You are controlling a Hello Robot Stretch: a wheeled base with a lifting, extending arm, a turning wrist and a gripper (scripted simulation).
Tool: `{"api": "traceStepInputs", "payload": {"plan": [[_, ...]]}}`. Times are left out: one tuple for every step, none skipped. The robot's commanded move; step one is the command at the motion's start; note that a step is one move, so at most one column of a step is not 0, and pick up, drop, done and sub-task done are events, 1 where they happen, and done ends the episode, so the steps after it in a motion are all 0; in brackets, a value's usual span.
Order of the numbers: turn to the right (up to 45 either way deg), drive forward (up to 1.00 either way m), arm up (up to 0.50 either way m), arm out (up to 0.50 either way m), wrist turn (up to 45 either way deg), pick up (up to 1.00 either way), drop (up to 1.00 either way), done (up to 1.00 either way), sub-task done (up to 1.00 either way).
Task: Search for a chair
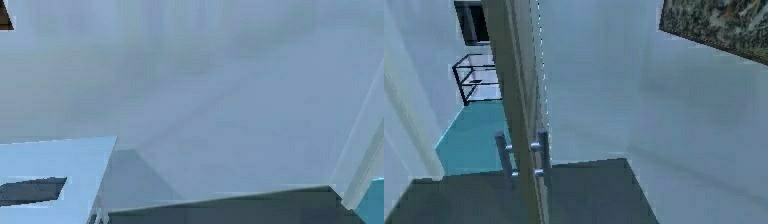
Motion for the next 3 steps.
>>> {"api": "traceStepInputs", "payload": {"plan": [[0.0, 0.30, 0.00, 0.00, 0.0, 0.00, 0.00, 0.00, 0.00], [45.0, 0.00, 0.00, 0.00, 0.0, 0.00, 0.00, 0.00, 0.00], [21.0, 0.00, 0.00, 0.00, 0.0, 0.00, 0.00, 0.00, 0.00]]}}
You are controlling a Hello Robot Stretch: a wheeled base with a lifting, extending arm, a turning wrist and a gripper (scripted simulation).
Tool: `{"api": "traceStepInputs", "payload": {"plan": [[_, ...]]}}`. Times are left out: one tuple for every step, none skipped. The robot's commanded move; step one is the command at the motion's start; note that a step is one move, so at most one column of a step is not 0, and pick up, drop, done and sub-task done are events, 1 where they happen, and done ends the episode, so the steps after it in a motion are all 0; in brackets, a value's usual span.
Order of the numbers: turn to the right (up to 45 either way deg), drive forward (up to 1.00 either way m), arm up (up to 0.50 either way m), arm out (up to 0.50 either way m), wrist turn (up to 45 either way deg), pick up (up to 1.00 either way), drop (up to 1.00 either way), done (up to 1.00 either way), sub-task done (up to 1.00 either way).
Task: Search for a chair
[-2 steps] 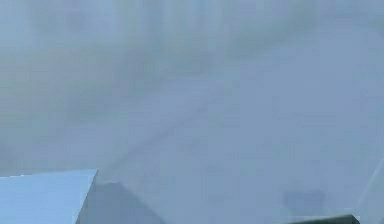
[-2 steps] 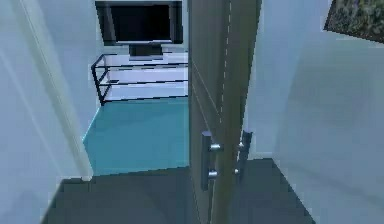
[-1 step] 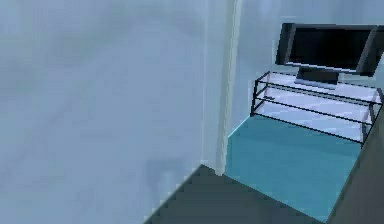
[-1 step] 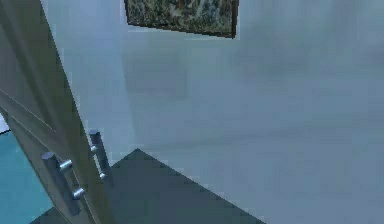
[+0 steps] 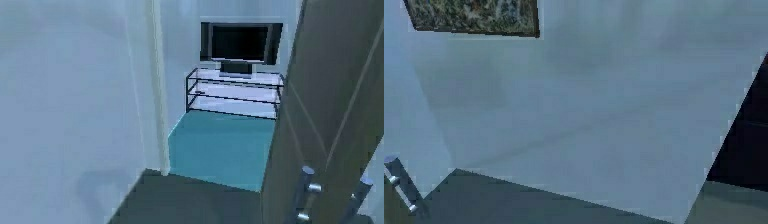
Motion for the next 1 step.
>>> {"api": "traceStepInputs", "payload": {"plan": [[3.0, 0.00, 0.00, 0.00, 0.0, 0.00, 0.00, 0.00, 0.00]]}}
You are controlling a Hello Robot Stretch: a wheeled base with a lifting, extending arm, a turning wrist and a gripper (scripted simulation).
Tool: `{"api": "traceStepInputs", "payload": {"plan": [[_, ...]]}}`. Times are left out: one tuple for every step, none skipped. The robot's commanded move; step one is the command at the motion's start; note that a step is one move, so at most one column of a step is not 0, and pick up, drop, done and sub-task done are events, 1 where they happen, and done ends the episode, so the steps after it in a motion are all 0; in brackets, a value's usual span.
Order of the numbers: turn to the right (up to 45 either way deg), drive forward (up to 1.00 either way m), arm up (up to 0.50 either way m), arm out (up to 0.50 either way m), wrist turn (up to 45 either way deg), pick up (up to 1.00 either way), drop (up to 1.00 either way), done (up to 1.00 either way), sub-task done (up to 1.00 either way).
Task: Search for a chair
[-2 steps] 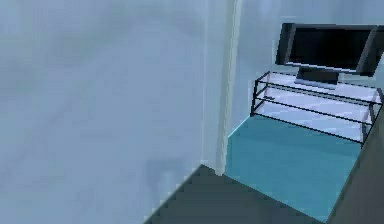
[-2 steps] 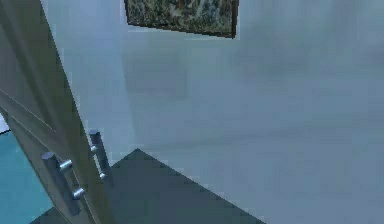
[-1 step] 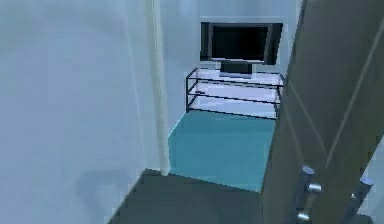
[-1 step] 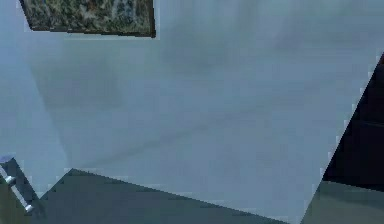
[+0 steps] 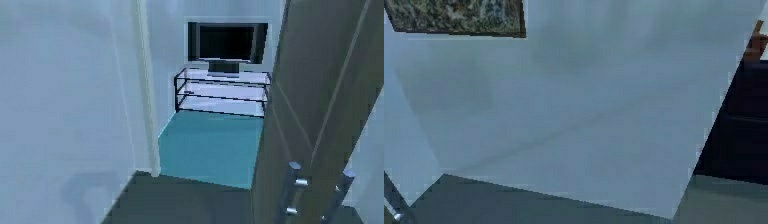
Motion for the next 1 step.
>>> {"api": "traceStepInputs", "payload": {"plan": [[0.0, 0.75, 0.00, 0.00, 0.0, 0.00, 0.00, 0.00, 0.00]]}}
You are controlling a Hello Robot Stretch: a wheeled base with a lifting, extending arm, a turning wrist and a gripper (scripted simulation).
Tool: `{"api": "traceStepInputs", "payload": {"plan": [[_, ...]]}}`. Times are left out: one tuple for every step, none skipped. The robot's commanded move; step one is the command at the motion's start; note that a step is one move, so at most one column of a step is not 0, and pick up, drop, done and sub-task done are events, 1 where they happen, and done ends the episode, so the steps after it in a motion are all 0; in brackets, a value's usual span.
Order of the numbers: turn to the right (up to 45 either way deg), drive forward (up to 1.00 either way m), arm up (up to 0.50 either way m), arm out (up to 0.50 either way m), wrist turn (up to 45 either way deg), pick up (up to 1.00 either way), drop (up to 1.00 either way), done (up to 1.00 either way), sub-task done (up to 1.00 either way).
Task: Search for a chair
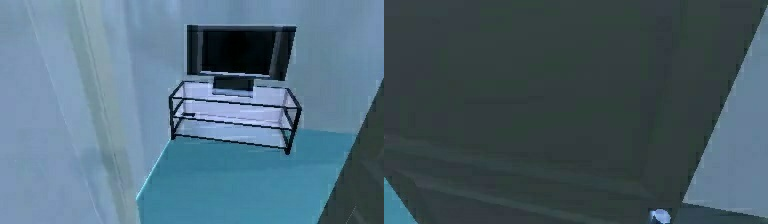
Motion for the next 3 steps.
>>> {"api": "traceStepInputs", "payload": {"plan": [[12.0, 0.00, 0.00, 0.00, 0.0, 0.00, 0.00, 0.00, 0.00], [0.0, 1.00, 0.00, 0.00, 0.0, 0.00, 0.00, 0.00, 0.00], [6.0, 0.00, 0.00, 0.00, 0.0, 0.00, 0.00, 0.00, 0.00]]}}
